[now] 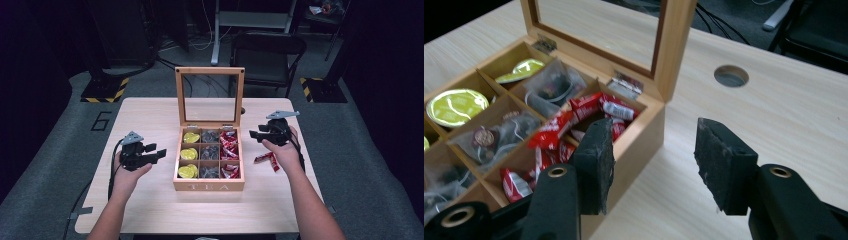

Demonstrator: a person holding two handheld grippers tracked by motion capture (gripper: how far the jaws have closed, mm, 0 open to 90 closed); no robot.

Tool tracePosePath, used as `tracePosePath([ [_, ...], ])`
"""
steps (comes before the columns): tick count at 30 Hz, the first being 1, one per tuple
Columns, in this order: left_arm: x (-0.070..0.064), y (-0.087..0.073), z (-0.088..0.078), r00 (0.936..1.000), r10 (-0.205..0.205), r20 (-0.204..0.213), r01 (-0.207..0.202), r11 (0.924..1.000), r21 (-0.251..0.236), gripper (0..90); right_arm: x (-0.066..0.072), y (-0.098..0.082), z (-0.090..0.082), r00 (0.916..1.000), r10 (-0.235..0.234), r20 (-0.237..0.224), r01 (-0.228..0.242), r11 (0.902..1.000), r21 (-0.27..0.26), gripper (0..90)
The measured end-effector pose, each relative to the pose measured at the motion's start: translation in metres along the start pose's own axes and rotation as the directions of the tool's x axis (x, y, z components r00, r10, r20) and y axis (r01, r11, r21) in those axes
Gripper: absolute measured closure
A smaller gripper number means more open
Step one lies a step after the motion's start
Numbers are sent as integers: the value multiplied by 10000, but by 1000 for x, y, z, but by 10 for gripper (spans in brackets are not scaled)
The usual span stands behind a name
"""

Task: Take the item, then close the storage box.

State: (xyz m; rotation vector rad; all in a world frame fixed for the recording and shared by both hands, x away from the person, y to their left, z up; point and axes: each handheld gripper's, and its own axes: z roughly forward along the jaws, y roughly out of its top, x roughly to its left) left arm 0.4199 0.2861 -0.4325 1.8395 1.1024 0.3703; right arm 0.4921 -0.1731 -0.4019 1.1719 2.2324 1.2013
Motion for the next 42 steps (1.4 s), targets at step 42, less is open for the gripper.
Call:
tracePosePath([
  [42,3,-1,4,9999,-58,108,57,9999,121,445,-13,64,77,9999,107,-114,-104,9996,274,480],
])
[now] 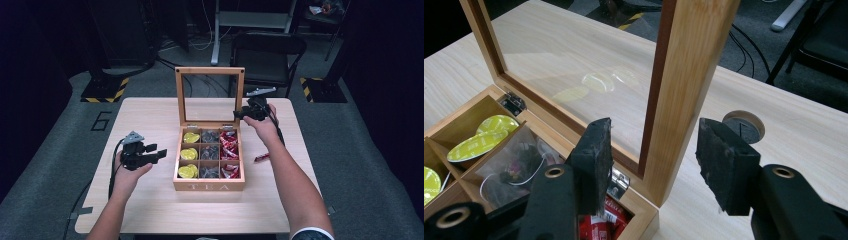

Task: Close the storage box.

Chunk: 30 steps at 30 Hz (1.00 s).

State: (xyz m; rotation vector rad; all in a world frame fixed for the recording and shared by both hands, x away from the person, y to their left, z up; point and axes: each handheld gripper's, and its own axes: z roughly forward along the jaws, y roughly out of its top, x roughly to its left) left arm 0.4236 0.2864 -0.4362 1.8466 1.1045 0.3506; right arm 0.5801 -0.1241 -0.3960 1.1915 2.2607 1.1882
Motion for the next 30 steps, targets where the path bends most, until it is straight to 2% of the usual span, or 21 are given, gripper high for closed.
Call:
tracePosePath([
  [5,0,0,-1,10000,-15,-14,15,10000,-45,446,-1,5,5,9999,-149,29,149,9999,-38,488],
  [11,1,0,-1,10000,-18,15,18,10000,-51,445,-3,7,9,9999,-100,12,100,9999,-65,510],
  [14,1,0,-1,10000,17,11,-17,10000,-40,445,-4,8,11,9999,-103,60,102,9999,43,557],
  [19,1,0,-1,10000,-15,-1,15,10000,-40,446,-9,9,13,9999,34,-130,-33,10000,60,585],
  [23,0,0,-1,10000,-15,13,15,10000,-43,445,-10,9,14,9998,-122,-130,122,9999,51,613],
  [30,1,-1,0,10000,-8,14,8,10000,18,445,-13,9,13,9994,18,-345,-16,10000,81,650],
])
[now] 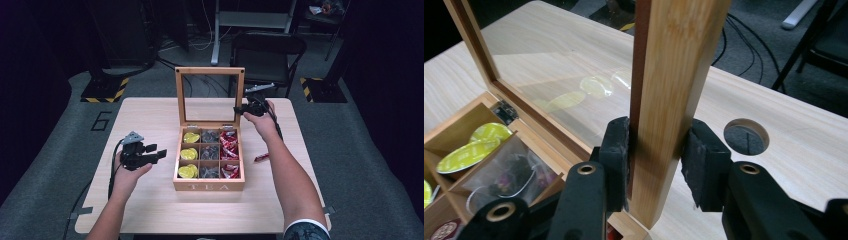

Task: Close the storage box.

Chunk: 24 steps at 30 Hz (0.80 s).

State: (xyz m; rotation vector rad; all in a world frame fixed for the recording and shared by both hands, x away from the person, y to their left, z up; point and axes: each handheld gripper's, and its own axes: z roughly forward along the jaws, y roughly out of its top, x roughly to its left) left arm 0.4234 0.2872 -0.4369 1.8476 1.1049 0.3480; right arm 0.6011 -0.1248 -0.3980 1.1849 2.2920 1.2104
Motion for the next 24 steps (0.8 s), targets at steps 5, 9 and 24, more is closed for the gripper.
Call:
tracePosePath([
  [5,-1,0,1,10000,17,24,-17,10000,7,445,0,0,-2,9999,71,-113,-70,10000,29,655],
  [9,-1,0,1,10000,33,16,-33,10000,12,445,1,0,-3,9999,25,-103,-25,10000,45,656],
  [24,1,12,5,9997,-108,239,110,9999,-91,449,9,-4,-10,9983,-578,81,579,9983,-62,660],
])
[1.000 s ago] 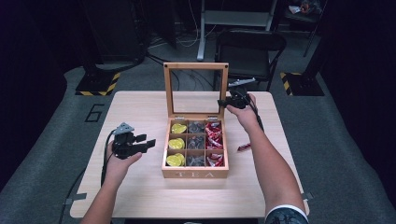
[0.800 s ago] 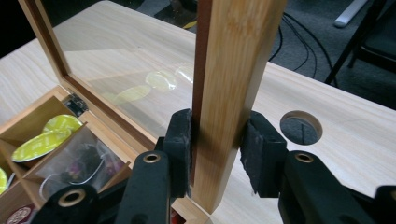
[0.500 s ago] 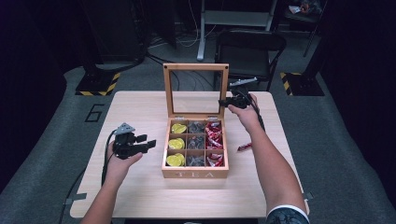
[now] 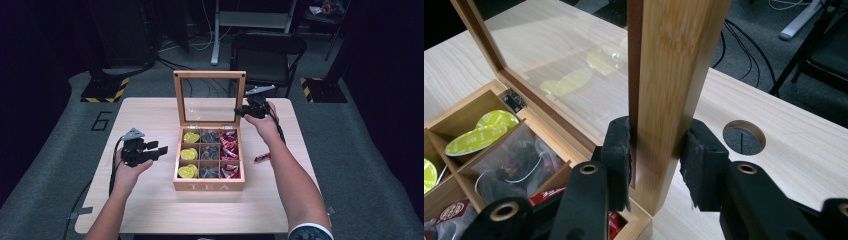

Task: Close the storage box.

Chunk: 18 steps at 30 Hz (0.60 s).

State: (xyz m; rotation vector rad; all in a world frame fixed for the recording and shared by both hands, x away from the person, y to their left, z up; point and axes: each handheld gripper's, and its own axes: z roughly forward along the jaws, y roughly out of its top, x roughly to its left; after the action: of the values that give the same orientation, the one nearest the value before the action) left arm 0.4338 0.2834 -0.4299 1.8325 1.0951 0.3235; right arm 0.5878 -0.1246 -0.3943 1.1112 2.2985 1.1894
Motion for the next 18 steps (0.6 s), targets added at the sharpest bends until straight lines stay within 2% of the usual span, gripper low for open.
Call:
tracePosePath([
  [5,1,12,8,9999,130,66,-131,9998,122,456,3,-2,-3,9996,-273,76,273,9996,-13,661],
  [11,3,39,16,9997,-83,214,80,9999,120,483,6,-5,-4,9996,-245,147,249,9994,-241,661],
  [14,3,56,19,9998,-2,179,1,10000,97,490,7,-6,-5,9995,-270,181,275,9992,-301,661],
  [16,2,67,20,9998,198,88,-198,9998,48,490,8,-7,-5,9995,-239,183,245,9992,-315,661],
  [17,2,67,20,9998,198,88,-198,9998,48,490,8,-7,-5,9995,-239,183,245,9992,-315,661],
  [18,3,73,20,9988,477,68,-477,9988,63,490,8,-7,-5,9994,-299,179,305,9990,-331,661],
])
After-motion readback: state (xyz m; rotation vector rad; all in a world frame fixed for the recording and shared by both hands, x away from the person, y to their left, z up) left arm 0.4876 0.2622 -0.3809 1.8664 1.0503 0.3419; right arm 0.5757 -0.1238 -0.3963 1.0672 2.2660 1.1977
